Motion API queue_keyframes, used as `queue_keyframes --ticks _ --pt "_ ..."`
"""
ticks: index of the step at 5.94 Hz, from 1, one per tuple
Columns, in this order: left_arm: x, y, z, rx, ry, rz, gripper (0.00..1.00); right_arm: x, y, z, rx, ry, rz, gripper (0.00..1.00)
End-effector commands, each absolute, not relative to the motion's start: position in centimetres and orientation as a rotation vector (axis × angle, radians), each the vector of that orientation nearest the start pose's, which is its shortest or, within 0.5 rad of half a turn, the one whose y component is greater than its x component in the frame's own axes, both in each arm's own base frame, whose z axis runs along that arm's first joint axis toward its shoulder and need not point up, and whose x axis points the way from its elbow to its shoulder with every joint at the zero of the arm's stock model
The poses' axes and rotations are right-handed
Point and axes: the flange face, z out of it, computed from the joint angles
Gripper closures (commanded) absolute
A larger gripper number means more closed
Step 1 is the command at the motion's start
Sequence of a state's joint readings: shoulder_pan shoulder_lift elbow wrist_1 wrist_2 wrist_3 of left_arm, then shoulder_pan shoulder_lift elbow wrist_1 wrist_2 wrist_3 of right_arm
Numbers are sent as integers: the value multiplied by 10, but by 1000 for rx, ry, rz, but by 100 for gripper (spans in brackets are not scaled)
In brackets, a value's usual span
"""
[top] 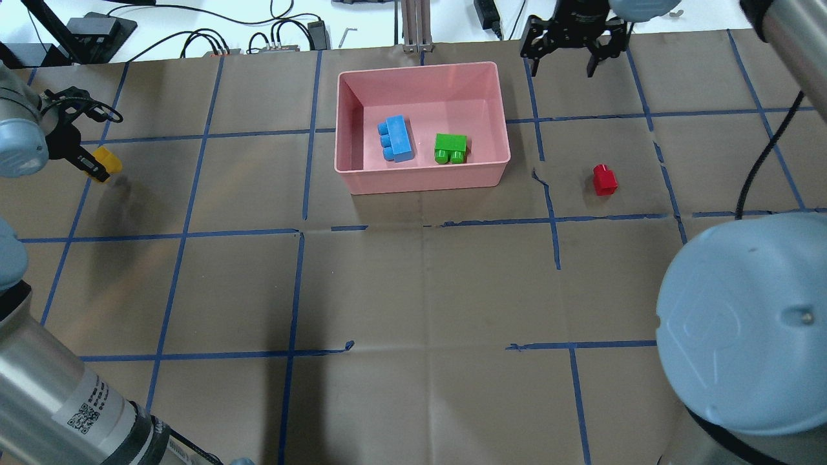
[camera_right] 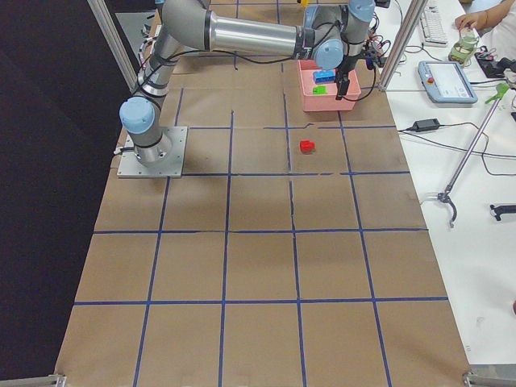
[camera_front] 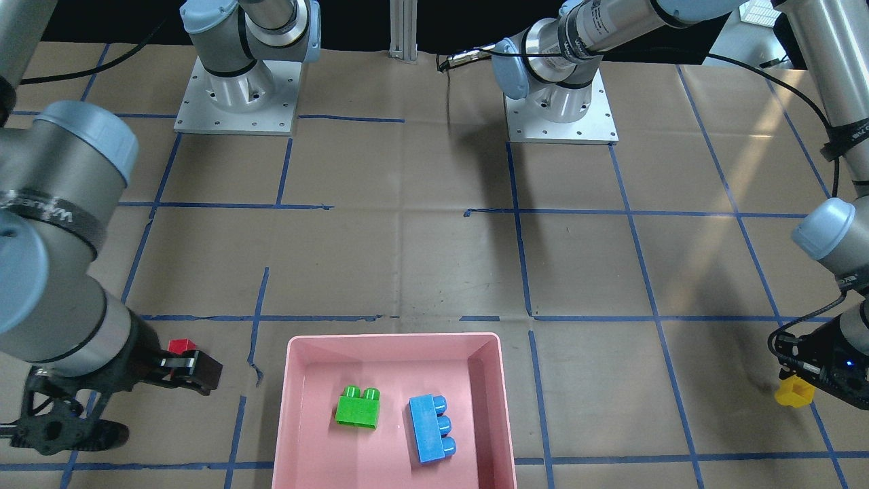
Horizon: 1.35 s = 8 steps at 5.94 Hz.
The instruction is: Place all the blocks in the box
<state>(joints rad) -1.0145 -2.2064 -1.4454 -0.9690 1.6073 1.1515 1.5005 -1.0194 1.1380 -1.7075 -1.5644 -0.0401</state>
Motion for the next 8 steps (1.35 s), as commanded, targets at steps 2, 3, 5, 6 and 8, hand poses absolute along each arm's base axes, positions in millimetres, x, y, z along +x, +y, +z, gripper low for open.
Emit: queue_keyframes --ticks 2,3,5,6,8 --pt "151 -683 293 827 2900 -117 100 -7 -702 313 -40 3106 137 2" --pt "91 -683 317 703 2953 -110 100 -2 -693 283 -30 3107 141 2" --pt "-77 -708 349 312 3044 -218 100 5 -670 230 -110 3100 131 1" --pt "-170 -719 331 130 3088 -229 100 9 -656 204 -144 3102 107 1" --pt "-279 -720 299 23 3129 -236 100 9 -650 184 -158 3117 9 1"
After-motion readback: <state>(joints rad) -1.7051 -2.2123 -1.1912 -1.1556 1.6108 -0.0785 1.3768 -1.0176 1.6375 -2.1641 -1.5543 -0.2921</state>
